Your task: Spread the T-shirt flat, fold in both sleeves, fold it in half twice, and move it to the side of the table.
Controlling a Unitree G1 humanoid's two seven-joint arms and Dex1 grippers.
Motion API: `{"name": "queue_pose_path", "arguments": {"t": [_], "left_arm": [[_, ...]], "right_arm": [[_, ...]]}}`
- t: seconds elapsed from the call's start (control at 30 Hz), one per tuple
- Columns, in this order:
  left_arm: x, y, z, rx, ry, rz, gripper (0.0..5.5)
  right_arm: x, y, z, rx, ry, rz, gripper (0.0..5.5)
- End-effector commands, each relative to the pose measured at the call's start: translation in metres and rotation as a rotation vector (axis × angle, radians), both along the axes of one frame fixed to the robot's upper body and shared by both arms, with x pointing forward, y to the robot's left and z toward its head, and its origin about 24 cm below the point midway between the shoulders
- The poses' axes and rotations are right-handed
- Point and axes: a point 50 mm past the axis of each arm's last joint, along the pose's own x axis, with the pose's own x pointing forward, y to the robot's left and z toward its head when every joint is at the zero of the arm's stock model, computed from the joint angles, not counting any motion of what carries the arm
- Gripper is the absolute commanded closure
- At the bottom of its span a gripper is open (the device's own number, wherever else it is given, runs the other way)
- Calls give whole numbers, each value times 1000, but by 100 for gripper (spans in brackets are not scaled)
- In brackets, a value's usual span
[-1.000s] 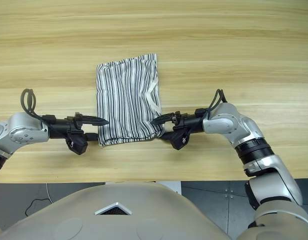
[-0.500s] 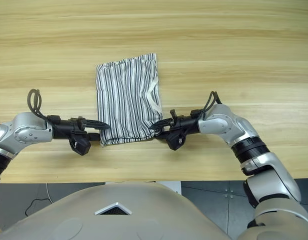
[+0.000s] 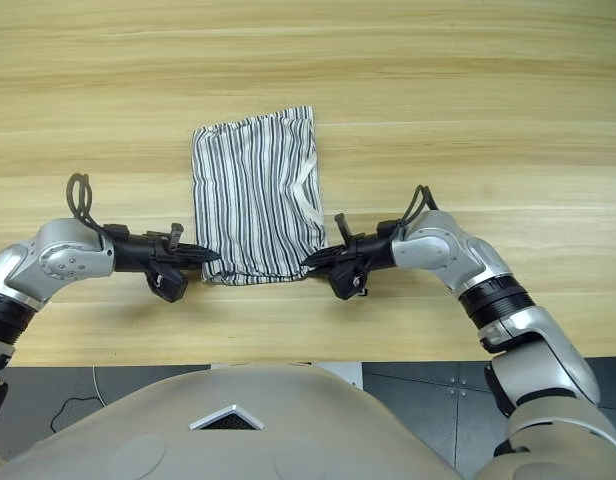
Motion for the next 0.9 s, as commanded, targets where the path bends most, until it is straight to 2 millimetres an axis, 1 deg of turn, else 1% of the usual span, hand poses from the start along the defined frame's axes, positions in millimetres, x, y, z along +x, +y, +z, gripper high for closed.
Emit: {"name": "queue_pose_path", "arguments": {"t": [0.03, 0.07, 0.13, 0.17, 0.2, 0.3, 0.37, 0.47, 0.57, 0.63, 0.73, 0.83, 0.9], "left_arm": [[1, -5, 11, -34, 48, 16, 537], [-1, -6, 16, -56, 107, 44, 537], [-9, -8, 34, -83, 313, 103, 537], [-13, -7, 42, -78, 412, 117, 537], [-15, -6, 48, -68, 467, 119, 537], [-12, -4, 60, -75, 550, 140, 537], [-17, -1, 63, -52, 609, 131, 537], [-27, 4, 63, 11, 640, 107, 537], [-31, 9, 63, 50, 670, 106, 537], [-30, 11, 63, 53, 676, 120, 537], [-16, 13, 68, -6, 634, 163, 537], [-1, 17, 74, -57, 596, 206, 537], [13, 21, 78, -106, 580, 247, 537]], "right_arm": [[-1, 5, 15, 55, 107, -28, 535], [-2, 6, 21, 67, 164, -36, 535], [-5, 4, 36, 60, 316, -46, 535], [-7, 1, 41, 44, 373, -42, 535], [-8, 0, 43, 30, 417, -39, 535], [-15, -3, 49, 8, 517, -35, 535], [-21, -4, 54, 7, 581, -26, 535], [-25, -6, 60, -8, 630, -17, 535], [-27, -10, 63, -29, 647, -17, 535], [-25, -7, 66, -1, 633, -26, 535], [-9, 2, 74, 98, 543, -83, 535], [7, 4, 80, 153, 475, -125, 535], [19, 6, 84, 192, 429, -148, 535]]}}
